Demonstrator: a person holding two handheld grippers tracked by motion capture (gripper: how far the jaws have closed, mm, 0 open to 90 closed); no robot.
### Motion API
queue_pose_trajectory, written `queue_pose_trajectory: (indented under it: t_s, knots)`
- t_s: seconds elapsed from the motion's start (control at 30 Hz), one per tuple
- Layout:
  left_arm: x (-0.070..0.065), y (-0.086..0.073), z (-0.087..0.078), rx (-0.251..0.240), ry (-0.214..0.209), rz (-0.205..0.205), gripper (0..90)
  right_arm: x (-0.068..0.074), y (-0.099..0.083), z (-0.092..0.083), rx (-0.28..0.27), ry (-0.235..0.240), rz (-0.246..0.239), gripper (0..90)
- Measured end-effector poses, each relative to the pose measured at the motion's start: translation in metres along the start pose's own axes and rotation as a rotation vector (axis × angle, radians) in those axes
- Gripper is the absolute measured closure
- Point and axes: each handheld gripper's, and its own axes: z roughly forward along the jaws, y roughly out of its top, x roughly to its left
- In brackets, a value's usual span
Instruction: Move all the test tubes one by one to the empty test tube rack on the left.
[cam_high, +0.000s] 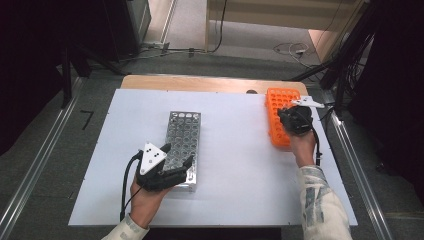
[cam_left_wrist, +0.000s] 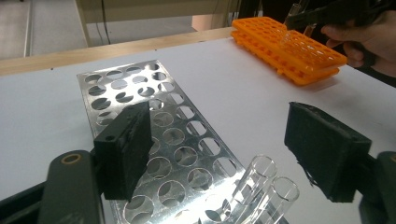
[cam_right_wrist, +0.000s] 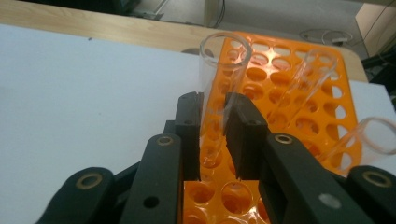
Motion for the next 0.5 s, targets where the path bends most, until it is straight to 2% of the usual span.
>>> queue_pose_trajectory:
  t_s: [0.2, 0.37, 0.5]
  knots:
    - [-0.001, 0.001, -0.001, 0.001, -0.007, -0.003, 20.3, 0.005, 0.01, -0.021, -0.021, 0.02, -0.019, 73.4]
    - [-0.002, 0.002, -0.001, -0.004, -0.009, 0.002, 20.3, 0.014, 0.01, -0.037, -0.016, 0.078, -0.044, 73.4]
    - [-0.003, 0.002, -0.002, -0.007, -0.013, 0.003, 20.3, 0.026, 0.007, -0.052, -0.021, 0.137, -0.082, 73.4]
